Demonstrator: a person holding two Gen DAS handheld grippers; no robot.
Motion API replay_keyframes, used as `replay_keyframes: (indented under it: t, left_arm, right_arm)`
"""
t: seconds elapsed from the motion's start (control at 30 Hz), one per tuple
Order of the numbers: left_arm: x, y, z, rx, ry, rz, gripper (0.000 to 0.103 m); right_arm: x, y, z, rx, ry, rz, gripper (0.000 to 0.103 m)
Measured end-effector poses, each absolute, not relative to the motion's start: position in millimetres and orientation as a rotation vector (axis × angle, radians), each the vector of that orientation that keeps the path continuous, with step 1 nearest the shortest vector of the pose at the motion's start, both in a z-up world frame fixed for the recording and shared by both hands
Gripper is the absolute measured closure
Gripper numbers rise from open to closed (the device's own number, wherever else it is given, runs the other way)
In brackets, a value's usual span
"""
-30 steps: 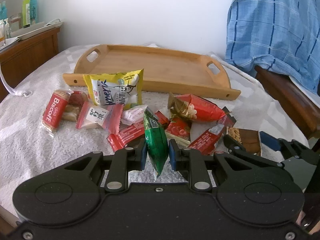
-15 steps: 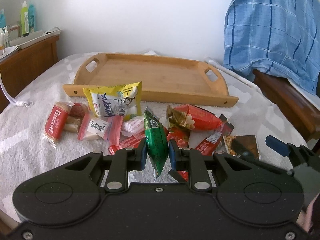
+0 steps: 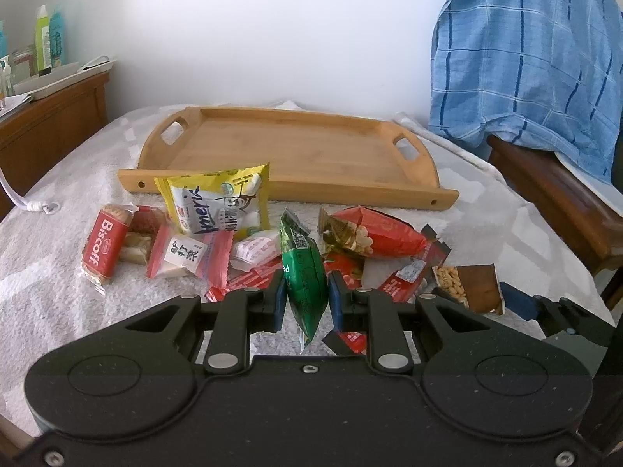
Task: Organize snacks
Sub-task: 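Carry the green packet and brown nut bar over the wooden tray with both tools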
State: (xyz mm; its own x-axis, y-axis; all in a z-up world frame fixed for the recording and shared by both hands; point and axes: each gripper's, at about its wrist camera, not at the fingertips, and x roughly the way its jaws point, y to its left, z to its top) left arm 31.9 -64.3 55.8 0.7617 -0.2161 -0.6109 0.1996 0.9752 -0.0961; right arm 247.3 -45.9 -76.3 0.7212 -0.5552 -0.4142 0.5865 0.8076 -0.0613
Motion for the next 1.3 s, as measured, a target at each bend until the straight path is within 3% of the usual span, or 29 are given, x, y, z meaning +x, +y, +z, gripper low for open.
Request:
replay_keyframes:
  t: [0.1,0.53,0.93,1.3]
  left_arm:
    - [30.7,-64.4,58.1,-0.025,0.663,-0.233,0.082]
    - [48.1,-66.3,97.3,-0.05,0.585,-0.3,0.082]
    - [158.8,-65.1,119.7,-0.177,0.658,-0.43,0.082]
    - [250.5,-71.9,83.0,-0.156,0.835,-0.36,0.082]
  right_arm:
    - [242.3,-44.7,-74.3,0.061,0.416,-0.644,0.047]
    - [240.8,-74.8,-31.2,0.119,0.304,-0.618,0.047]
    - [312.6,-130.5,0.1,0.085,0.25,-0.401,0.047]
    - [361.8,-131.4,-20.5,0.058,0.367,-0.342,0.047]
